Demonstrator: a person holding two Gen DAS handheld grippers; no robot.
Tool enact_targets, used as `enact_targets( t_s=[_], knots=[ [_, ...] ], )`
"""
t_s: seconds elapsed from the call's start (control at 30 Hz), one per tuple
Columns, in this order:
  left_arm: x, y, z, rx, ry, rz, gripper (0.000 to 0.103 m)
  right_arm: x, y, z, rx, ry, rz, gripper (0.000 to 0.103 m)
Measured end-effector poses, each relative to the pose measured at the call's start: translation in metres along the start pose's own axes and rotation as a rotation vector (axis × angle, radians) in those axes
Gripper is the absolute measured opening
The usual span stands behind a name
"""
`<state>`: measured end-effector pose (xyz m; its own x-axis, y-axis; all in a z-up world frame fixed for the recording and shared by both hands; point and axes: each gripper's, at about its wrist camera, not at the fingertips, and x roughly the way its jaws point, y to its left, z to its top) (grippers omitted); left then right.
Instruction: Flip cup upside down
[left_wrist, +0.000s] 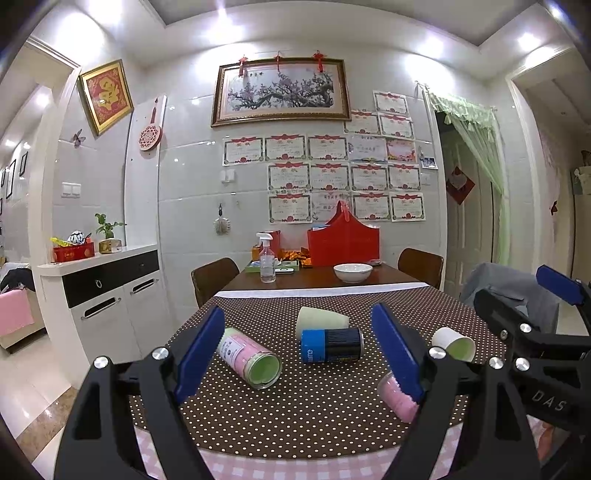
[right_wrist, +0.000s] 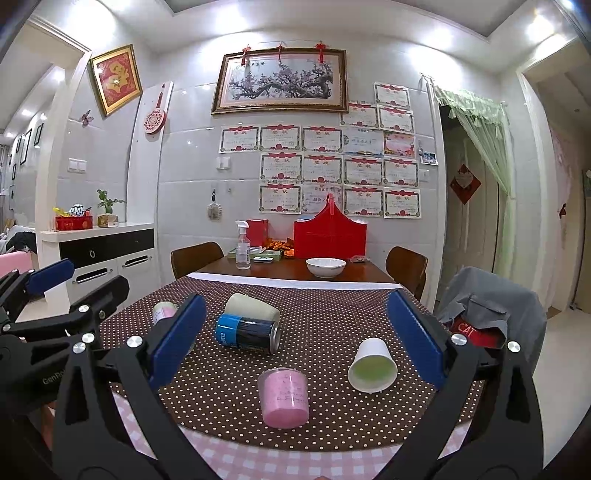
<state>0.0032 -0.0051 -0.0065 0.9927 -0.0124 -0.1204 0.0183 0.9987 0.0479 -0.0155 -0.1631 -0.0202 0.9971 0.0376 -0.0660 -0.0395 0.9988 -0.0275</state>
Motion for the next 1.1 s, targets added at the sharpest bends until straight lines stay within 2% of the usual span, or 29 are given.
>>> enact_targets(
  t_s=[1.1],
  knots=[
    [0.0002,-0.0001,0.0022,0.011,-0.002,0.009,0.081,0.0002,-0.0016,-0.0027,0.005,0.000,0.004,0.097]
  ],
)
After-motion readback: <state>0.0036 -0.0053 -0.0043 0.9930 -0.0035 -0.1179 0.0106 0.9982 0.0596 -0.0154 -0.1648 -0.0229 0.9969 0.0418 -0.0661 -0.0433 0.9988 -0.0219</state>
